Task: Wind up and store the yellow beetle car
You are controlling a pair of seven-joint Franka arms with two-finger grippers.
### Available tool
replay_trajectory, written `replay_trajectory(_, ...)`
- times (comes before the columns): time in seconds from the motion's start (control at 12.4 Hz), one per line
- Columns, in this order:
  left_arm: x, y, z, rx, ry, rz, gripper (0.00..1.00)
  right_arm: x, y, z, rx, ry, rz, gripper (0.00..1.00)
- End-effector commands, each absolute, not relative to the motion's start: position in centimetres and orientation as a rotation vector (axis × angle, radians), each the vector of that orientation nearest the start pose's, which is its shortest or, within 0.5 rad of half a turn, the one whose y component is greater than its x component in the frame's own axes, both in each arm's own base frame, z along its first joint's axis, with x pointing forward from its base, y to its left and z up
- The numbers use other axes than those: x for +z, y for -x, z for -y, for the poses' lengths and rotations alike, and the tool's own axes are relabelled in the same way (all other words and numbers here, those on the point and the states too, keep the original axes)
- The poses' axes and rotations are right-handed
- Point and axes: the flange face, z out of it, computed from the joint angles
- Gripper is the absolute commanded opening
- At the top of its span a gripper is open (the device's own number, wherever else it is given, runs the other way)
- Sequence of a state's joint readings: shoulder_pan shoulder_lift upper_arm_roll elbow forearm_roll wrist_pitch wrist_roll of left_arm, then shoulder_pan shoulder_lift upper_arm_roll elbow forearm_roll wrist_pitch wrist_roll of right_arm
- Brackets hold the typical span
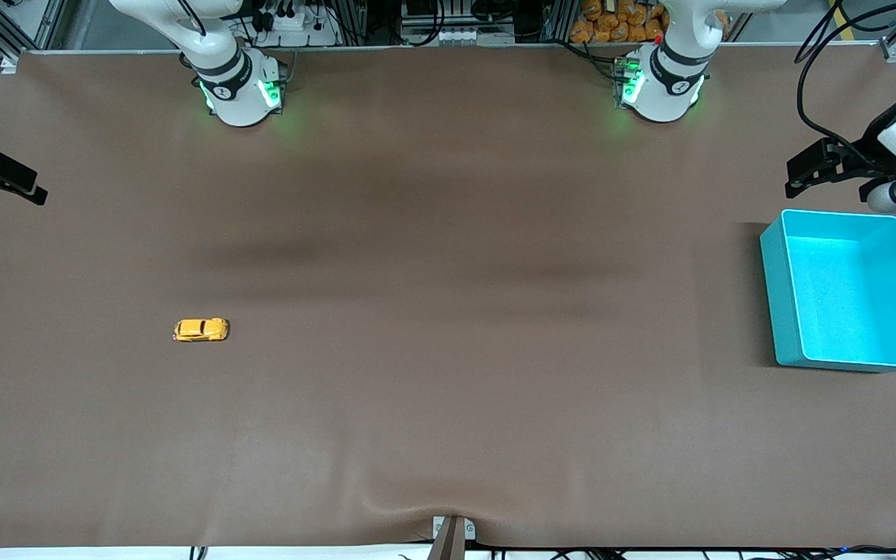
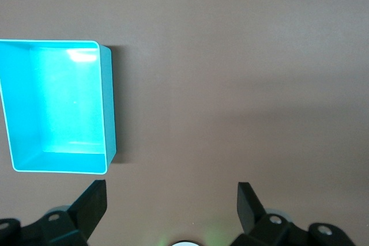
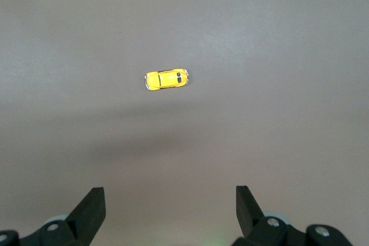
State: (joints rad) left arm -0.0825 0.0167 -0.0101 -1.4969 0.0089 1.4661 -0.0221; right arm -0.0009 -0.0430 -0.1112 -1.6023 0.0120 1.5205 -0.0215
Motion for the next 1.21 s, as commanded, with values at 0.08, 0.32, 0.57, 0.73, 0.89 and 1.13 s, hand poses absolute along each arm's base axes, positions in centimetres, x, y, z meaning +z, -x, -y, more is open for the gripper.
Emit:
replay_trajectory(0.08, 64.4, -54.1, 4.8, 0.079, 3.111, -0.135, 1.00, 63.4, -53.2, 4.8, 0.063, 3.134, -0.137, 1.00)
replay_trajectory(0.32, 64.4, -54.1, 4.8, 0.079, 3.111, -0.135, 1.00, 63.4, -53.3, 4.2, 0.065, 3.135, -0.123, 1.00)
replay_trajectory(0.57, 64.5, -54.1, 4.9, 0.077, 3.111, -0.135, 1.00, 63.0, -53.3, 4.3, 0.077, 3.136, -0.108, 1.00)
replay_trajectory(0.73, 64.5, -54.1, 4.9, 0.077, 3.111, -0.133, 1.00, 61.9, -54.0, 3.6, 0.103, 3.136, -0.065, 1.00)
replay_trajectory(0.89, 64.3, -54.1, 4.7, 0.081, 3.111, -0.118, 1.00, 59.8, -55.1, 2.7, 0.147, 3.138, 0.059, 1.00)
replay_trajectory(1.13, 64.3, -54.2, 4.4, 0.081, 3.112, -0.102, 1.00, 54.9, -57.7, 2.5, 0.224, 3.108, 0.366, 1.00)
